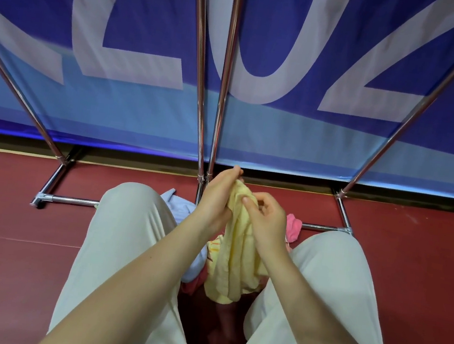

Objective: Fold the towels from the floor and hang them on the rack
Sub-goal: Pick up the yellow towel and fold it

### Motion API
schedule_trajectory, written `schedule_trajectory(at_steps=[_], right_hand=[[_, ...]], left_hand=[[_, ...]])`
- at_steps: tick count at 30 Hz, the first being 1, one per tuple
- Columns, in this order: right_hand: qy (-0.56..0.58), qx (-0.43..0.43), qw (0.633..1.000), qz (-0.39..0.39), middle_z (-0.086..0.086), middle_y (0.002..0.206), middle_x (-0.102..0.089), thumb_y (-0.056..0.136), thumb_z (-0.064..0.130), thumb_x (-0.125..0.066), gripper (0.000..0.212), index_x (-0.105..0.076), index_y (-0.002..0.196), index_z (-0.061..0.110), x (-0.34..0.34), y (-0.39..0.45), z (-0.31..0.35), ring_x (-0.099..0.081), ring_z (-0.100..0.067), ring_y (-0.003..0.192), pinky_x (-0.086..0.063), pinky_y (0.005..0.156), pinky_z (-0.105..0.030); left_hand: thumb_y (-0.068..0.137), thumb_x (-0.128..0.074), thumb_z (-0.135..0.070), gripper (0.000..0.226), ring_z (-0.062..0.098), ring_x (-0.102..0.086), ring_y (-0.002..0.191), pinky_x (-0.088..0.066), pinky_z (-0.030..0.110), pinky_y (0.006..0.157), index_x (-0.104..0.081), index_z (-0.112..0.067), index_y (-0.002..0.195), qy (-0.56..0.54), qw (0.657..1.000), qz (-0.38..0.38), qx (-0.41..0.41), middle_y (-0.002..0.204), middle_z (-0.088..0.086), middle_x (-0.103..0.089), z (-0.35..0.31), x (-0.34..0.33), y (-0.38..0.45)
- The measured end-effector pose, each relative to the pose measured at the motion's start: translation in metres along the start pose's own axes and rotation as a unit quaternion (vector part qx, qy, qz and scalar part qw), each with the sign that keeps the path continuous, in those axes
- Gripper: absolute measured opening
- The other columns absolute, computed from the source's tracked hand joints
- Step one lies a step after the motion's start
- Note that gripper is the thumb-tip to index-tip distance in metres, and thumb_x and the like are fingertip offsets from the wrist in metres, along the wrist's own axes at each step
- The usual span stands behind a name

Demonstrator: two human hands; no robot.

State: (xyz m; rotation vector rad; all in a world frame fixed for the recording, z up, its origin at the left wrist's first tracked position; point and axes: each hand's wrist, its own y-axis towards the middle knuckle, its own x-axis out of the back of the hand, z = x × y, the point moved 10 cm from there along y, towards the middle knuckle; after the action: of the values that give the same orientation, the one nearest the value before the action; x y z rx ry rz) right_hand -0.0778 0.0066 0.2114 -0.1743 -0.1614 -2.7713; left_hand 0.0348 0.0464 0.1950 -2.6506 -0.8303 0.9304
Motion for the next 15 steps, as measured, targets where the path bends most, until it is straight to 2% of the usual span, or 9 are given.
schedule_trajectory(at_steps=[4, 7, 9, 12, 15], right_hand=[[0.022, -0.025, 0.999, -0.021, 0.002, 0.070, -0.062, 0.088, 0.013, -0.064, 0.009, -0.065, 0.079, 0.014, 0.015, 0.004, -0.005, -0.055, -0.009, 0.067, -0.045, 0.066, -0.030], [0.038, -0.039, 0.998, -0.034, -0.003, 0.071, -0.065, 0.086, 0.017, -0.068, 0.009, -0.067, 0.077, 0.015, 0.027, 0.007, -0.007, -0.058, -0.014, 0.070, -0.050, 0.071, -0.042], [0.053, -0.040, 0.997, -0.043, -0.011, 0.077, -0.067, 0.085, 0.018, -0.070, 0.009, -0.068, 0.077, 0.013, 0.034, 0.007, -0.007, -0.060, -0.020, 0.074, -0.051, 0.076, -0.047], [0.047, -0.024, 0.998, -0.040, -0.015, 0.078, -0.066, 0.085, 0.016, -0.070, 0.009, -0.068, 0.078, 0.011, 0.039, 0.005, -0.001, -0.058, -0.019, 0.073, -0.051, 0.074, -0.045], [0.022, -0.005, 0.999, -0.029, -0.001, 0.080, -0.068, 0.086, 0.012, -0.068, 0.004, -0.068, 0.083, 0.012, 0.039, 0.002, 0.006, -0.060, -0.011, 0.075, -0.049, 0.073, -0.032]], left_hand=[[0.096, -0.057, -0.027, 0.017, 0.015, -0.056, 0.068, -0.045, 0.026, 0.062, -0.065, -0.015, 0.087, 0.086, 0.993, 0.084, -0.013, 0.075, 0.004, -0.061, 0.003, -0.010, -0.006], [0.097, -0.056, -0.020, 0.019, 0.014, -0.060, 0.070, -0.050, 0.023, 0.061, -0.065, -0.005, 0.104, 0.124, 0.990, 0.066, -0.005, 0.078, 0.004, -0.065, 0.006, -0.004, -0.008], [0.097, -0.056, -0.018, 0.015, 0.012, -0.054, 0.064, -0.045, 0.023, 0.061, -0.065, -0.007, 0.093, 0.139, 0.990, 0.038, -0.003, 0.069, 0.000, -0.059, 0.006, 0.004, -0.007], [0.098, -0.054, -0.017, 0.020, 0.011, -0.053, 0.064, -0.045, 0.022, 0.063, -0.065, -0.010, 0.082, 0.140, 0.990, 0.022, -0.009, 0.066, -0.002, -0.058, 0.003, 0.011, -0.008], [0.098, -0.052, -0.019, 0.020, 0.014, -0.061, 0.074, -0.050, 0.022, 0.065, -0.067, -0.009, 0.089, 0.127, 0.992, 0.015, -0.020, 0.078, 0.003, -0.066, 0.001, 0.014, -0.011]])
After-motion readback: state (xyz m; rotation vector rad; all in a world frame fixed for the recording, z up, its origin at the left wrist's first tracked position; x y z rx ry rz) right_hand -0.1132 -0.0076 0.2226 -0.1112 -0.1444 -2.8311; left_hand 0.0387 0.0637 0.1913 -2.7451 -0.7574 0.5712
